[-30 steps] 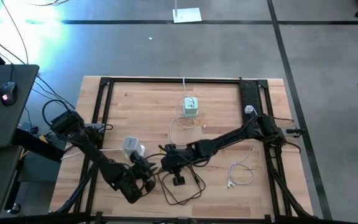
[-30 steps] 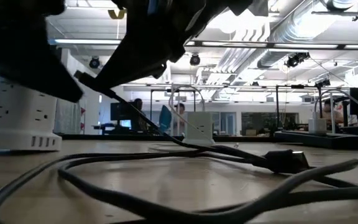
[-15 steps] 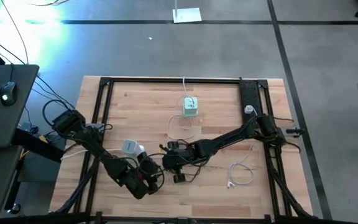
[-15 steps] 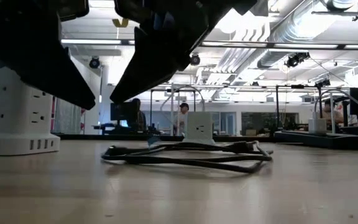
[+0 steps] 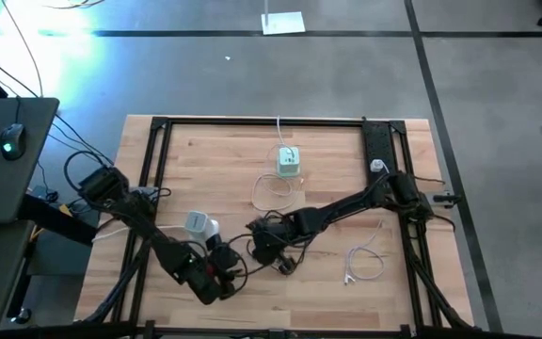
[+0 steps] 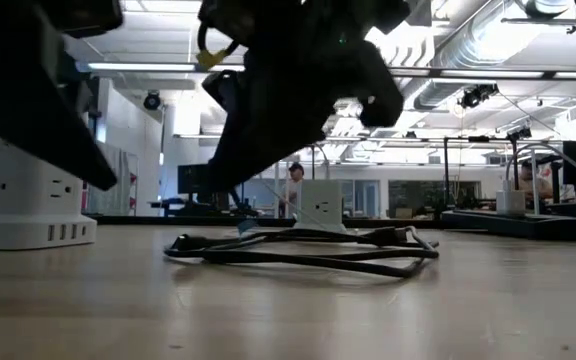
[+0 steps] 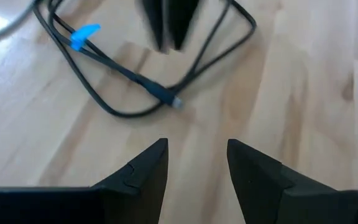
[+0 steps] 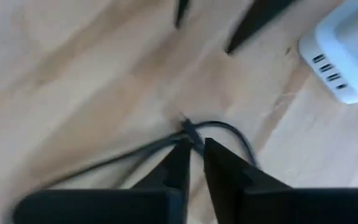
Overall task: Insert USB
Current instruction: Insert the black charger cable into the white outlet extension
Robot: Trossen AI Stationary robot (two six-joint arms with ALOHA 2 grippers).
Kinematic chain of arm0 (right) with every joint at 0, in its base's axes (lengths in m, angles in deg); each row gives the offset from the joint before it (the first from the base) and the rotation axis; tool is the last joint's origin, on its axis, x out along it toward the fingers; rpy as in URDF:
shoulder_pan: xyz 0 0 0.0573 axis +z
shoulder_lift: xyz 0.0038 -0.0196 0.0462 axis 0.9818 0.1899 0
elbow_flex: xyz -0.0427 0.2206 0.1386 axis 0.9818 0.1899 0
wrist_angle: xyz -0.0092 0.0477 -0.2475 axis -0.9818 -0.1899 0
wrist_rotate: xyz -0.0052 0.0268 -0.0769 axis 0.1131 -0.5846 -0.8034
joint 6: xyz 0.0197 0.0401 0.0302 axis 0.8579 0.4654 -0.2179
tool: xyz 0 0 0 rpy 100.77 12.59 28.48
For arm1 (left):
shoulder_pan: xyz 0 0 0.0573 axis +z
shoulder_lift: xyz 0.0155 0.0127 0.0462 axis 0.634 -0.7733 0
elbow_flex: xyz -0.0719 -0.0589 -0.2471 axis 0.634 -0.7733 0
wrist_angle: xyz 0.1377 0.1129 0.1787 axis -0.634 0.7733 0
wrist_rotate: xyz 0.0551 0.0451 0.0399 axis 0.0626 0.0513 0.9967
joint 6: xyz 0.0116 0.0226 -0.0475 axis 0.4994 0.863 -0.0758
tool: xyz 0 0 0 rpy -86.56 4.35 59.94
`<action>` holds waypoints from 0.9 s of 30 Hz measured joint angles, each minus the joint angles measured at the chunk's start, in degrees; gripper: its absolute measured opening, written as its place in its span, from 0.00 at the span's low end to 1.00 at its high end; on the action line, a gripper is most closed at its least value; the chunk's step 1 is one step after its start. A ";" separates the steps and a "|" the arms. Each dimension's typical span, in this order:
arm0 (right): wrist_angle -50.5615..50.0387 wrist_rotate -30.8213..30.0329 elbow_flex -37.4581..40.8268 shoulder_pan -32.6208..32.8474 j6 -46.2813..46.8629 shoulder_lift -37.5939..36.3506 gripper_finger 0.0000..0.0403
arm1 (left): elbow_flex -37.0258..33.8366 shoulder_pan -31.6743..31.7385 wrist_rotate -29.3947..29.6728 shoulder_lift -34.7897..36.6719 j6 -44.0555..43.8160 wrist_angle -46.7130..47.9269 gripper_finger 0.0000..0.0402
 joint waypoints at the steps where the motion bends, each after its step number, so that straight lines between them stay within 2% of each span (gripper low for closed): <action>1: 0.46 1.03 0.00 -0.54 -1.02 0.63 0.16 | 0.00 -0.39 0.10 0.00 -0.46 0.08 0.36; 4: 0.86 4.92 0.00 -2.15 -3.70 3.05 0.24 | 0.00 -1.50 0.95 0.00 -1.55 0.67 0.35; 8: 3.38 5.31 0.00 -3.38 -4.41 5.40 0.29 | -0.02 -1.92 2.19 0.00 -1.55 0.54 0.35; 11: 4.72 5.50 0.00 -3.78 -2.89 6.02 0.27 | 0.00 -1.87 2.35 0.00 -1.54 0.65 0.35; 18: 5.88 6.27 0.00 -4.26 0.80 5.94 0.10 | 0.00 -1.55 4.01 0.02 -0.87 0.63 0.35; 20: 5.94 6.33 0.00 -4.28 1.74 5.46 0.08 | -0.01 -1.55 3.95 0.02 -0.56 0.57 0.35; 23: 6.00 6.87 0.00 -4.26 1.73 4.47 0.09 | -0.01 -1.63 3.92 0.02 -0.91 0.41 0.35; 27: 6.38 7.64 0.00 -4.24 2.22 4.22 0.18 | -0.02 -1.73 3.64 0.02 -0.89 0.49 0.35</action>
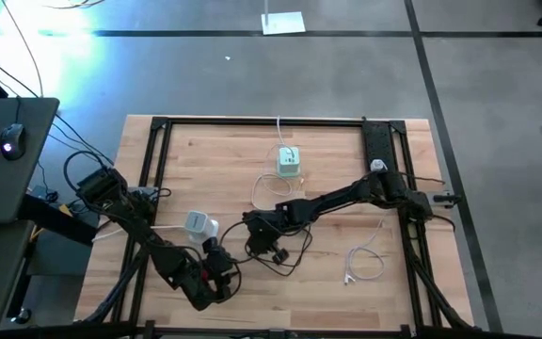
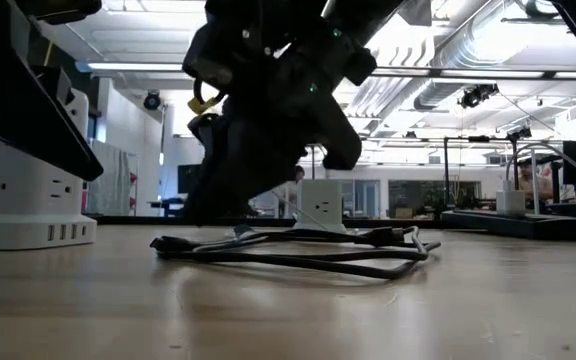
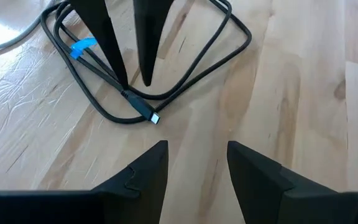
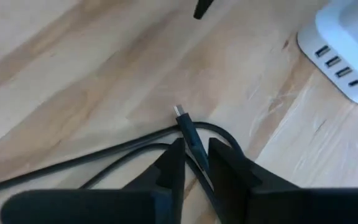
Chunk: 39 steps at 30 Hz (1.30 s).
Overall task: Insert USB
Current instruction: Insert the black charger cable into the white outlet extension
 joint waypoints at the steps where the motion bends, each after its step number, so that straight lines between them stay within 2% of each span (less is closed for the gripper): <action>1: 0.02 -0.06 0.00 -0.02 0.11 0.04 0.21 | 0.02 0.00 -0.10 0.00 -0.02 0.02 0.35; 5: 1.20 -0.60 -0.02 -0.37 0.12 1.22 0.29 | 0.01 0.00 -0.15 0.02 0.40 0.07 0.35; 10: 3.45 -1.06 -0.13 -0.39 0.30 3.38 0.31 | 0.02 0.02 -0.13 0.02 0.44 0.17 0.35; 13: 3.67 -1.21 -0.21 -0.20 0.99 4.17 0.25 | 0.02 0.05 0.13 0.02 0.47 0.17 0.35; 18: 4.03 -3.36 -0.26 0.13 3.76 4.34 0.03 | -0.21 0.68 0.31 0.02 1.18 0.36 0.35; 25: 2.06 -4.29 0.13 0.03 6.91 1.72 0.01 | -0.26 1.62 0.82 -0.51 8.23 1.53 0.35; 31: 2.34 -3.93 0.09 0.36 7.84 1.02 0.00 | -0.26 2.95 3.76 -0.57 8.57 4.26 0.35; 39: 4.90 -3.95 -0.09 1.75 8.35 1.02 0.00 | -0.26 5.12 1.83 -0.61 8.57 5.26 0.35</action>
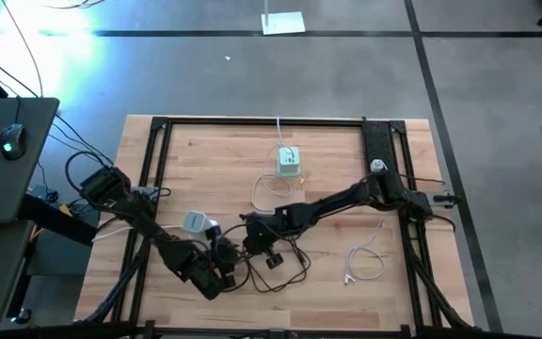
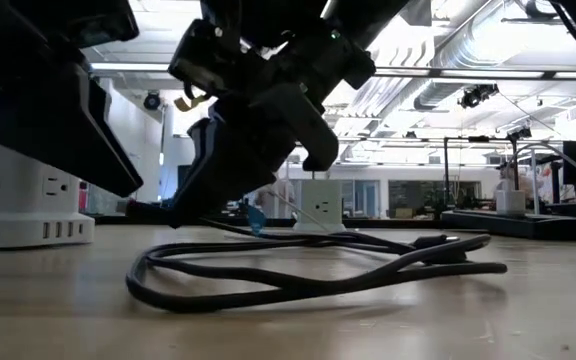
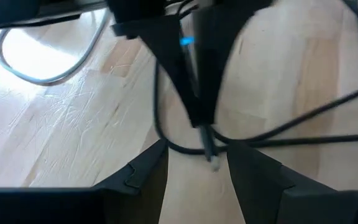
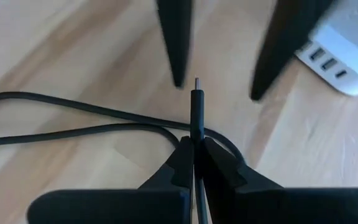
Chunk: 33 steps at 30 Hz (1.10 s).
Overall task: Insert USB
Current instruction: Insert the black charger cable into the white outlet extension
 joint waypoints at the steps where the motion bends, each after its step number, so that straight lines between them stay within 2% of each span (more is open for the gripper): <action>1: 0.13 -0.16 -0.02 0.17 -0.02 -0.02 0.00 | 0.00 0.18 -0.56 0.00 0.00 0.03 0.35; 10: 2.39 -0.13 -0.04 0.24 2.65 -0.07 0.00 | 0.02 0.26 -3.31 -4.14 -0.43 -3.07 0.35; 23: 1.03 -0.09 -0.04 0.30 2.82 -0.09 0.00 | 0.09 -0.33 0.34 -4.33 -3.06 -3.91 0.34; 27: 1.09 -0.09 -0.07 0.30 2.83 -0.11 0.00 | 0.09 -0.38 0.88 -4.33 -3.08 -3.85 0.25; 31: 1.17 -0.09 -0.09 0.30 2.84 -0.15 0.00 | 0.07 -0.38 0.88 -4.33 -3.10 -3.98 0.07; 33: 1.26 -0.05 -0.09 0.30 2.90 -0.15 0.00 | 0.07 -0.38 1.06 -4.33 -3.19 -3.98 0.02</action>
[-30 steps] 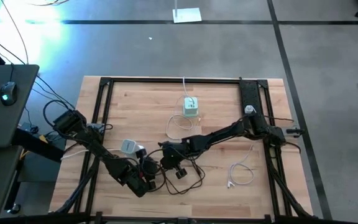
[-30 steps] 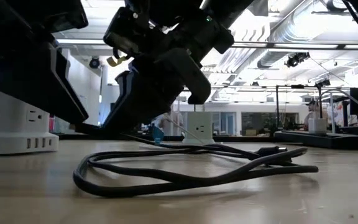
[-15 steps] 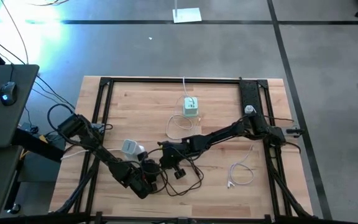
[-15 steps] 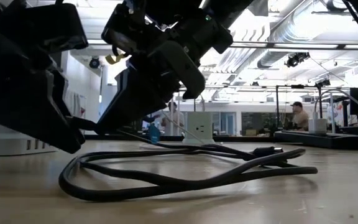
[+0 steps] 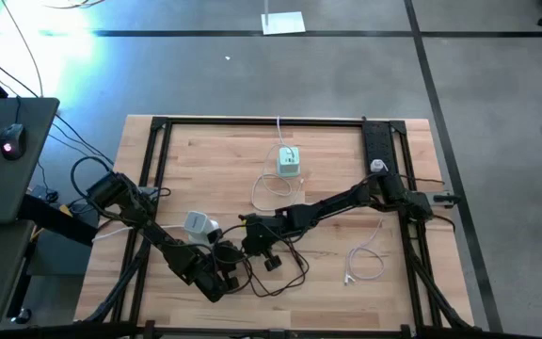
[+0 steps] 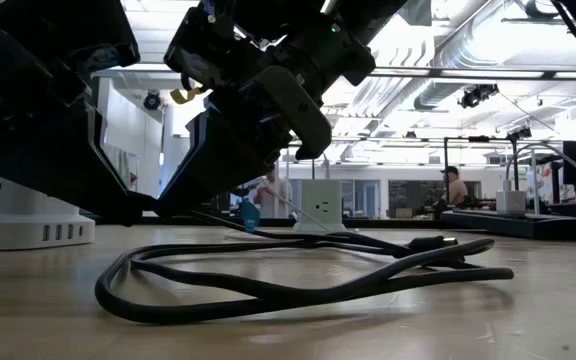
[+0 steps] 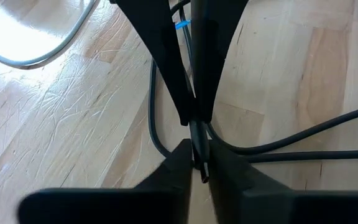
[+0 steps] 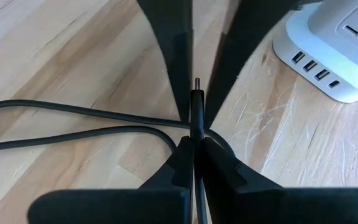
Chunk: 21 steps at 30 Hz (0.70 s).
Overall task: Insert USB
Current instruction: Insert the black charger cable into the white outlet extension
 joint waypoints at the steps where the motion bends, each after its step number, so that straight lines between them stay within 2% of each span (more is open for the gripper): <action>1: 0.02 0.02 0.00 0.00 0.01 0.00 0.00 | 0.00 0.00 0.16 0.00 0.00 -0.02 0.02; 6: 0.27 0.83 0.00 -0.01 2.30 0.00 0.04 | -0.01 -0.53 0.60 0.00 -1.16 0.01 0.01; 10: 0.72 2.82 0.05 0.00 4.04 -0.02 0.16 | 0.01 -2.18 2.24 0.00 -3.62 0.10 0.01; 15: 10.52 3.02 4.60 0.31 7.66 -0.13 0.30 | 0.02 -4.72 4.91 0.00 -7.83 1.10 0.00; 18: 18.17 2.37 7.94 0.81 10.35 -0.11 0.33 | 0.02 -6.21 6.71 0.00 -10.51 2.15 0.00; 21: 26.32 -1.35 10.75 2.02 12.64 -0.09 0.33 | 0.00 -7.19 7.92 0.00 -11.98 2.49 0.00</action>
